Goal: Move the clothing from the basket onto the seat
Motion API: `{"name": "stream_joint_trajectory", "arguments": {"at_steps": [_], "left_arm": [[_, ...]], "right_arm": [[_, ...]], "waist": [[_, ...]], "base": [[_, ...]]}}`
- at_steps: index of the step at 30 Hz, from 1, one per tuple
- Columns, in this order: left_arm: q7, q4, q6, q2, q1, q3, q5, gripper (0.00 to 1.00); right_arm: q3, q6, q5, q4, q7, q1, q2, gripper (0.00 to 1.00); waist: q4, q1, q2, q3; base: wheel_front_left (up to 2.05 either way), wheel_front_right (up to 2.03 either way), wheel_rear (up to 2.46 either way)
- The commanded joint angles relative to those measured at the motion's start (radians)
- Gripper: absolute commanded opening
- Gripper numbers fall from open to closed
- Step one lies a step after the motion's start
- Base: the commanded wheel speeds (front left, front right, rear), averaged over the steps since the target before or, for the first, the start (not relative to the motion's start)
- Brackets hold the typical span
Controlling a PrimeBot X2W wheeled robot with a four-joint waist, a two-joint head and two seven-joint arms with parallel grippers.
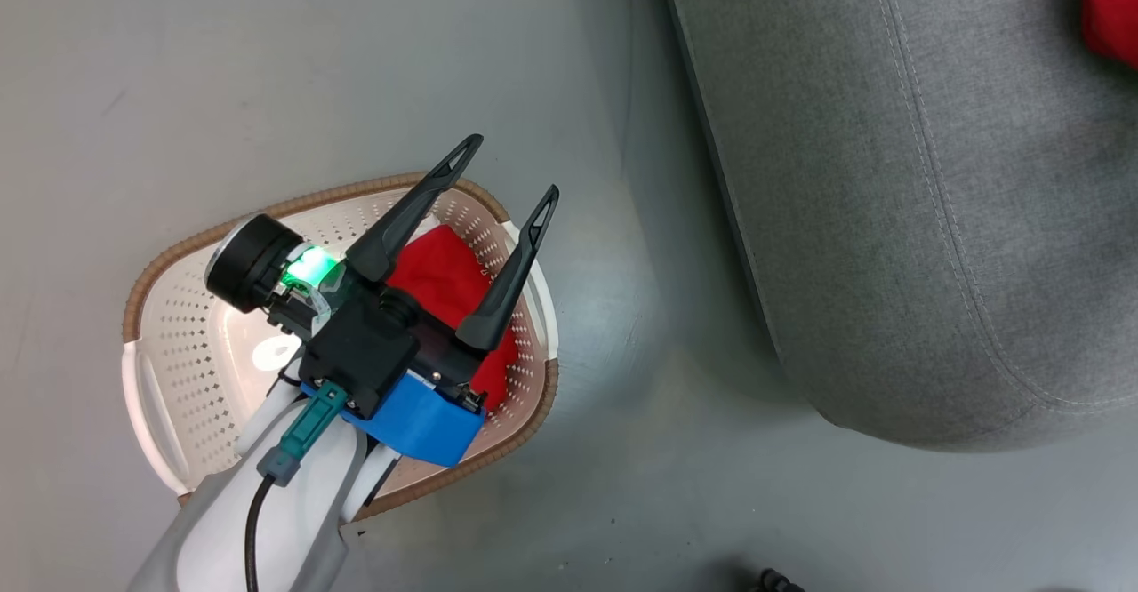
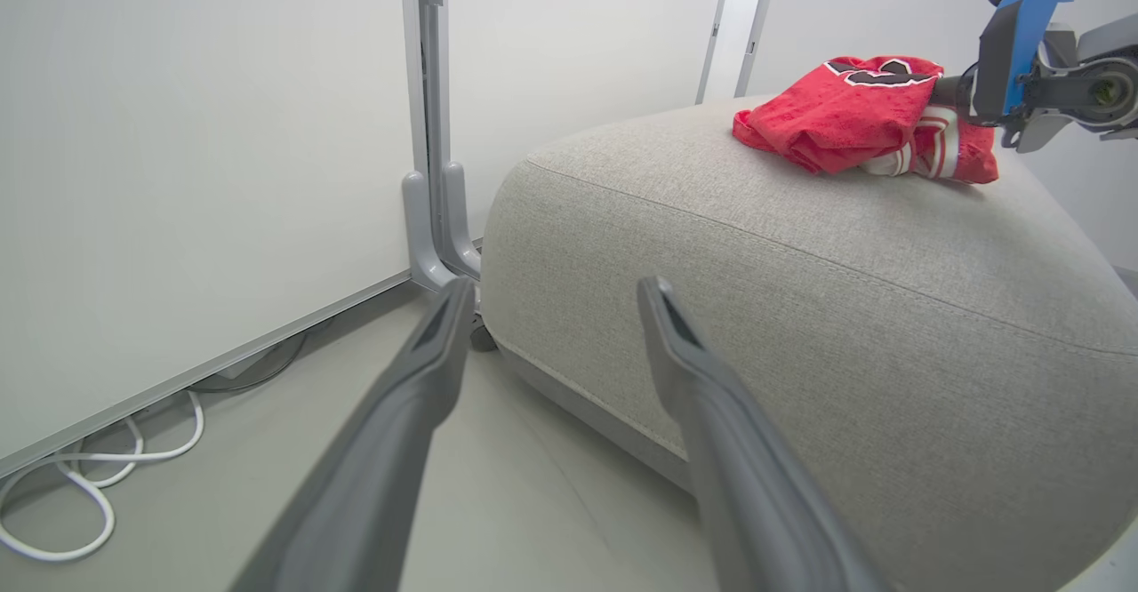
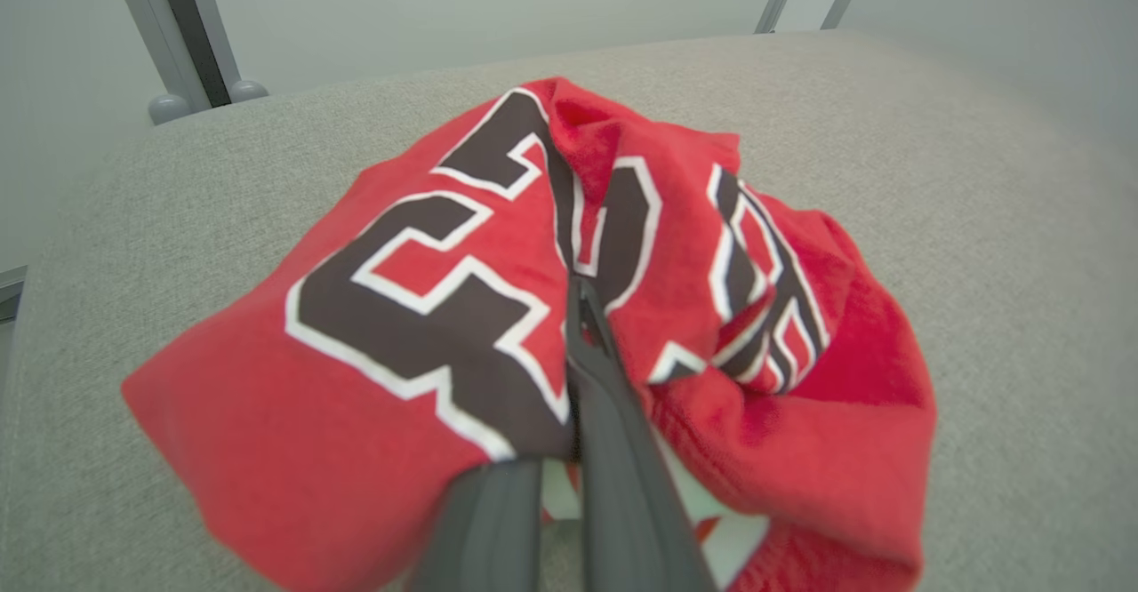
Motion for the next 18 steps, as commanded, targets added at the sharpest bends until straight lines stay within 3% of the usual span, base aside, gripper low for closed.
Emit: {"name": "stream_joint_trajectory", "arguments": {"at_steps": [1, 2, 3, 11, 18], "left_arm": [[-0.003, 0.0, 0.003, -0.001, -0.001, 0.006, -0.008, 1.0], [-0.003, 0.002, 0.003, -0.003, 0.0, 0.007, -0.006, 1.0], [-0.003, 0.001, 0.005, -0.007, 0.0, 0.01, -0.006, 1.0], [-0.003, 0.022, 0.004, -0.038, 0.028, 0.031, -0.021, 1.0], [-0.003, 0.059, -0.001, -0.1, 0.094, 0.066, -0.048, 1.0]], "right_arm": [[-0.005, 0.0, 0.001, 0.0, -0.003, 0.01, 0.007, 0.0], [-0.014, 0.0, -0.003, -0.007, -0.003, 0.012, 0.004, 0.33], [-0.02, 0.0, -0.004, -0.011, -0.003, 0.016, 0.006, 1.0], [-0.006, 0.0, -0.086, -0.051, -0.003, 0.07, 0.012, 1.0], [0.023, 0.0, -0.164, -0.063, -0.003, 0.158, 0.04, 1.0]], "waist": [[0.001, -0.0001, 0.0, -0.003], [0.001, -0.0001, 0.0, -0.006], [0.002, -0.0001, 0.0, -0.009], [0.009, -0.0001, 0.0, -0.07], [0.033, -0.0001, 0.0, -0.202]], "base": [[0.0, 0.0, 0.0], [0.0, 0.0, 0.0], [0.0, 0.0, 0.0], [0.0, 0.0, 0.0], [0.0, 0.0, 0.0]]}}
